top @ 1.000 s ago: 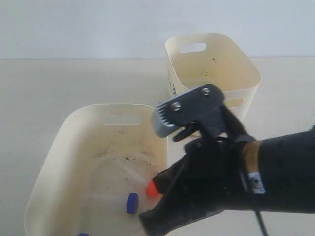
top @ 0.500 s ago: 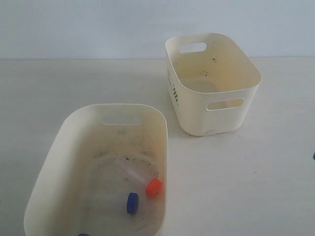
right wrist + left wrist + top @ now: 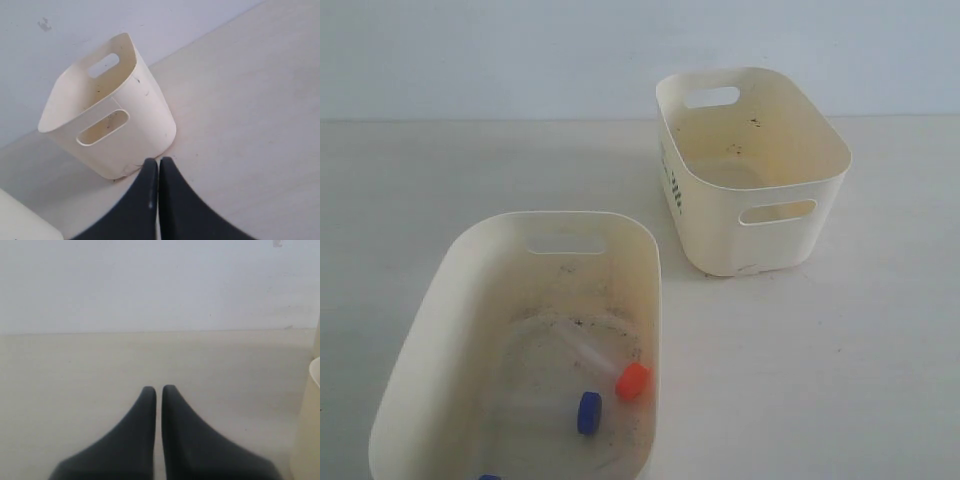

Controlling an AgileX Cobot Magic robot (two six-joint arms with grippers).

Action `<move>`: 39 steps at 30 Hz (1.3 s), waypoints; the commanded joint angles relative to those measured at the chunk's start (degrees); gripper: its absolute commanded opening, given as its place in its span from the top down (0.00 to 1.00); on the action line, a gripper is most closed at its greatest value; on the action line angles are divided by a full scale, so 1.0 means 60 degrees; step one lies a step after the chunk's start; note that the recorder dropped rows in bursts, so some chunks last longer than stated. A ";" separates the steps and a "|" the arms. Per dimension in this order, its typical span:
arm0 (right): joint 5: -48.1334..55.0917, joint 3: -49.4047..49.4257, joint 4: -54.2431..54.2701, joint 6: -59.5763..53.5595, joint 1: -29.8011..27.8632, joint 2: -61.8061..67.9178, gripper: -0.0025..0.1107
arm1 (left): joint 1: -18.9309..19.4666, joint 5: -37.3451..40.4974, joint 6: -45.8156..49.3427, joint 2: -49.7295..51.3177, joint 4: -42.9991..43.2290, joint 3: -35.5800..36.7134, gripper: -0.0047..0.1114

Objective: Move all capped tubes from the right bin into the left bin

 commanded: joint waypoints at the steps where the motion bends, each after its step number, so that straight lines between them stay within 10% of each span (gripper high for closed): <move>1: 0.0000 0.0038 -0.0044 -0.0093 -0.0037 -0.0037 0.98 | 0.0003 -0.0043 -0.0091 0.0004 -0.0060 -0.0035 0.92; 39: 0.2142 0.0038 -0.2323 -0.1071 -0.0037 -0.1303 0.98 | 0.0003 -0.0043 -0.0091 0.0004 -0.0060 -0.0035 0.92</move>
